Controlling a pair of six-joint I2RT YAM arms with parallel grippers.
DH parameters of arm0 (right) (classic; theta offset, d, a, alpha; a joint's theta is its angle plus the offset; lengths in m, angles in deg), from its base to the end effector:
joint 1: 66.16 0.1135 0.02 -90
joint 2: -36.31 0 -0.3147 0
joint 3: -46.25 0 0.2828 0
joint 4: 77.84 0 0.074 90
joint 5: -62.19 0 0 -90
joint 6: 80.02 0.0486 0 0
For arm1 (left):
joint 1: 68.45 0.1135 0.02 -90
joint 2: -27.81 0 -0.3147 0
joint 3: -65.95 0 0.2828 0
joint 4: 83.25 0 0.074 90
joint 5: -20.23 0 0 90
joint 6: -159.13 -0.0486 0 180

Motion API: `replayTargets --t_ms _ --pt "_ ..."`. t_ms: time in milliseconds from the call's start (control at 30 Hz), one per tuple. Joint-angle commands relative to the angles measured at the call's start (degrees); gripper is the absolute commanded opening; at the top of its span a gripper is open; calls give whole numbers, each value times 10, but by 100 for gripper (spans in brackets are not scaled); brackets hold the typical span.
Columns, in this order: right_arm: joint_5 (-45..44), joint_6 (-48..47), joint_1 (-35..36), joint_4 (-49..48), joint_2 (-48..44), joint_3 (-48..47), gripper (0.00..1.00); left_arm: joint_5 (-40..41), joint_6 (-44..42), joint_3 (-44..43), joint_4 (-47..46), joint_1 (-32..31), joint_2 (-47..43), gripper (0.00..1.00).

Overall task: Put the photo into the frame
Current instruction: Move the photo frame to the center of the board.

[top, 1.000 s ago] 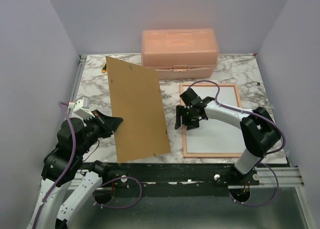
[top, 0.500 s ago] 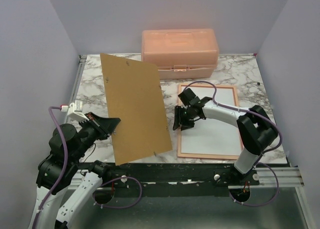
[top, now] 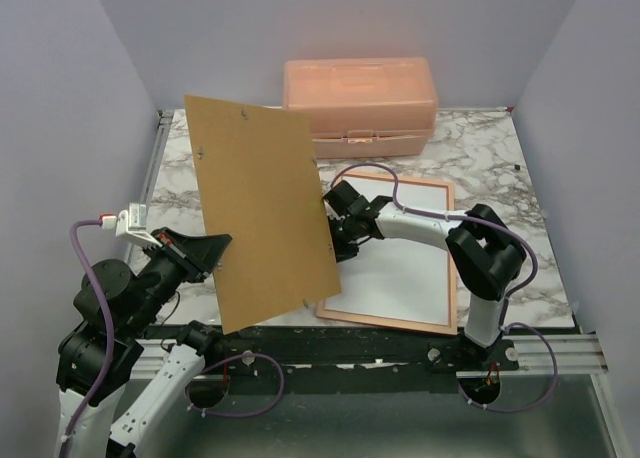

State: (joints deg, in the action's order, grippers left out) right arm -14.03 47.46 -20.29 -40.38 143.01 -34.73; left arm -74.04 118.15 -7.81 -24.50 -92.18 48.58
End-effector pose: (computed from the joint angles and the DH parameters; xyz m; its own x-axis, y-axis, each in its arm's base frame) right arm 0.2841 0.3094 0.1840 -0.9628 -0.1438 -0.2287 -0.2345 0.8652 0.4432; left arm 0.0149 -0.0105 0.4386 -0.4144 -0.6402 -0.6468 0.2383 0.6096 -0.7560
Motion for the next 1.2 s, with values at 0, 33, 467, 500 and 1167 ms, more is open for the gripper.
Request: replayTargets --t_ms 0,33,467,500,1167 --pt "16 1 12 -9 16 -20 48 19 -5 -30 -28 1 -7 0" --pt "9 0 12 -6 9 -20 49 21 -5 -30 -25 1 -6 0" --pt "-64 -25 -70 53 -130 70 76 -12 -2 -3 -46 1 5 0" --pt "-64 -30 -88 57 -146 83 76 -18 -1 2 -50 1 6 0" --pt "-221 -82 -418 113 -251 176 72 -171 37 104 -177 1 45 0"
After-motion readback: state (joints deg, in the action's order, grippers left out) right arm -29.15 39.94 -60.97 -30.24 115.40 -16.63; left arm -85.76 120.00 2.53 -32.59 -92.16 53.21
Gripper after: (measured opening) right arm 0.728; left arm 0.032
